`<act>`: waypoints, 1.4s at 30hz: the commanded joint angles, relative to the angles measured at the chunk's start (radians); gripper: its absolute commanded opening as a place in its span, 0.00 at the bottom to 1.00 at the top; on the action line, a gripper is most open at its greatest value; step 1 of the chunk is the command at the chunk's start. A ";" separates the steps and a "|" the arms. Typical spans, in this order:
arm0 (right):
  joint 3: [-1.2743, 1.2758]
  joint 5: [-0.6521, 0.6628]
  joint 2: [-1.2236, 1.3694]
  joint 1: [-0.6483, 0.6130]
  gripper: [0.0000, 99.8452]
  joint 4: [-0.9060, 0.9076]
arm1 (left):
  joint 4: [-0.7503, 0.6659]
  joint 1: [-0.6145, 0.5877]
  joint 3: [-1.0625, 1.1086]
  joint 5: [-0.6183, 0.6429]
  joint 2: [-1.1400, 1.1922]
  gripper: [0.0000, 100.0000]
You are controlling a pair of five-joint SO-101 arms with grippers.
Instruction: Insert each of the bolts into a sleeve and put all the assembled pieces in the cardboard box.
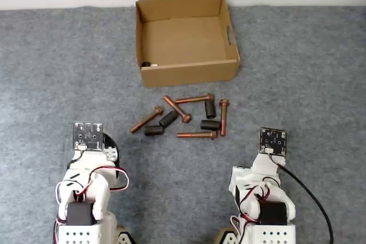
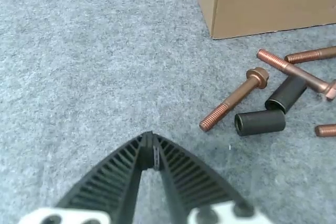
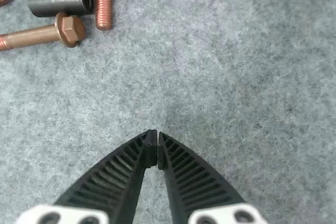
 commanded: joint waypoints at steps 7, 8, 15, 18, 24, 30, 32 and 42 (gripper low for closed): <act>0.017 -0.003 -0.002 0.007 0.01 0.008 | 0.005 -0.006 -0.013 0.002 -0.012 0.01; 0.017 -0.003 -0.002 0.007 0.01 0.008 | 0.005 -0.006 -0.013 0.002 -0.012 0.01; 0.017 -0.003 -0.002 0.007 0.01 0.008 | 0.005 -0.006 -0.013 0.002 -0.012 0.01; 0.017 -0.003 -0.002 0.007 0.01 0.008 | 0.005 -0.006 -0.013 0.002 -0.012 0.01; 0.017 -0.003 -0.002 0.007 0.01 0.008 | 0.005 -0.006 -0.013 0.002 -0.012 0.01; 0.017 -0.006 -0.004 0.004 0.01 0.008 | 0.005 -0.006 -0.013 0.002 -0.012 0.01; 0.017 -0.006 -0.005 0.004 0.01 0.001 | 0.005 -0.006 -0.013 0.002 -0.012 0.01; -0.138 0.000 0.001 0.025 0.01 -0.001 | 0.005 -0.006 -0.013 0.002 -0.012 0.01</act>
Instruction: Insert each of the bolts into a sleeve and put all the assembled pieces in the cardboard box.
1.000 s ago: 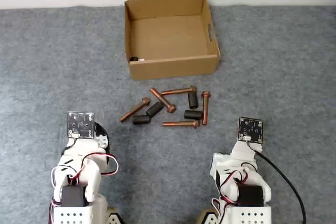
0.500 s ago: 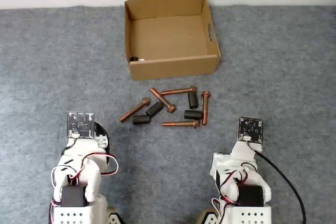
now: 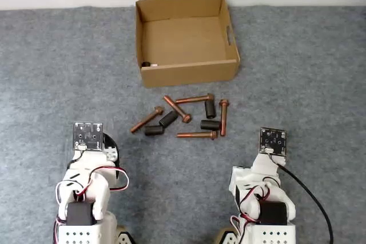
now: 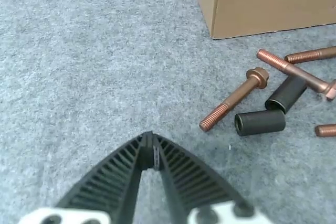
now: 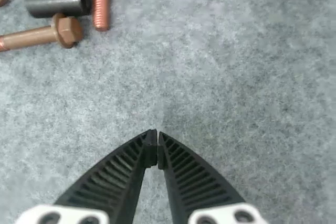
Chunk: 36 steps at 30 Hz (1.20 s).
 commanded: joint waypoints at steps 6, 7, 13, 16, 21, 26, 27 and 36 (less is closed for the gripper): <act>-0.338 0.084 0.054 0.008 0.01 -0.033 | 0.005 -0.006 -0.013 0.002 -0.012 0.01; -0.384 0.098 0.096 0.015 0.01 -0.044 | 0.005 -0.006 -0.013 0.002 -0.012 0.01; -0.925 0.063 0.680 0.008 0.01 0.035 | 0.005 -0.006 -0.013 0.002 -0.012 0.01; -1.307 0.063 1.043 0.001 0.01 0.208 | 0.005 -0.006 -0.013 0.002 -0.012 0.01; -1.804 0.098 1.514 -0.054 0.01 0.446 | 0.005 -0.006 -0.013 0.002 -0.012 0.01; -2.012 0.097 1.825 -0.131 0.01 0.484 | 0.005 -0.006 -0.013 0.002 -0.012 0.01; -2.035 0.097 1.877 -0.143 0.01 0.484 | 0.005 -0.006 -0.013 0.002 -0.012 0.01; -2.119 -0.011 2.170 -0.214 0.17 0.450 | 0.005 -0.006 -0.013 0.002 -0.012 0.01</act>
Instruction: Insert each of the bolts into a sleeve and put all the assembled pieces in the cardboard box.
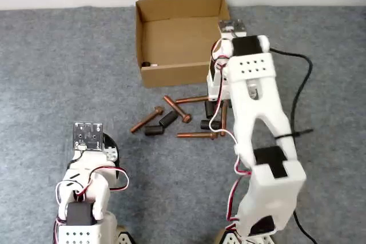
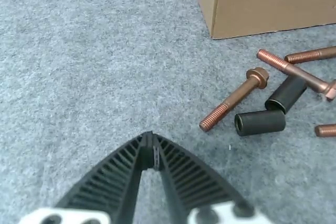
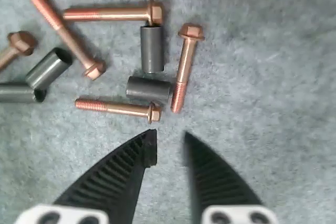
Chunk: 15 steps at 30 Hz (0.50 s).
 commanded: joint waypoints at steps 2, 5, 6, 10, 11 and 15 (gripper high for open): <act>-0.051 -0.035 0.047 -0.041 0.17 -0.036 | 0.005 -0.006 -0.013 0.002 -0.012 0.01; -0.051 -0.035 0.074 -0.074 0.17 -0.093 | 0.005 -0.006 -0.013 0.002 -0.012 0.01; -0.051 -0.035 0.085 -0.084 0.17 -0.113 | 0.005 -0.006 -0.013 0.002 -0.012 0.01; -0.051 -0.032 0.133 -0.102 0.17 -0.189 | 0.005 -0.006 -0.013 0.002 -0.012 0.01; -0.051 -0.031 0.145 -0.101 0.17 -0.208 | 0.005 -0.006 -0.013 0.002 -0.012 0.01; -0.051 0.020 0.199 -0.097 0.17 -0.255 | 0.005 -0.006 -0.013 0.002 -0.012 0.01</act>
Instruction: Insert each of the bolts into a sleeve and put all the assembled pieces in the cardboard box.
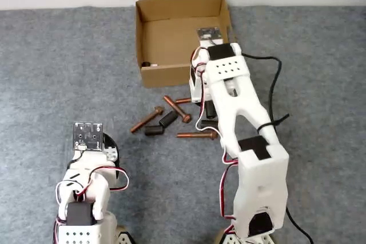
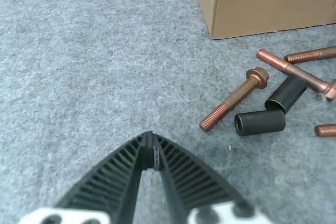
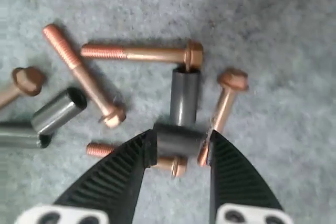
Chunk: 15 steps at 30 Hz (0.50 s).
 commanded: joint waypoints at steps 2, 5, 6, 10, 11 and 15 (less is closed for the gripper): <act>-0.044 0.035 0.031 -0.008 0.17 -0.070 | 0.005 -0.006 -0.013 0.002 -0.012 0.01; -0.044 0.068 0.064 0.007 0.17 -0.105 | 0.005 -0.006 -0.013 0.002 -0.012 0.01; -0.044 0.074 0.076 0.013 0.17 -0.116 | 0.005 -0.006 -0.013 0.002 -0.012 0.01; -0.044 0.092 0.122 0.028 0.17 -0.145 | 0.005 -0.006 -0.013 0.002 -0.012 0.01; -0.044 0.107 0.136 0.028 0.17 -0.150 | 0.005 -0.006 -0.013 0.002 -0.012 0.01; -0.044 0.120 0.189 0.035 0.17 -0.170 | 0.005 -0.006 -0.013 0.002 -0.012 0.01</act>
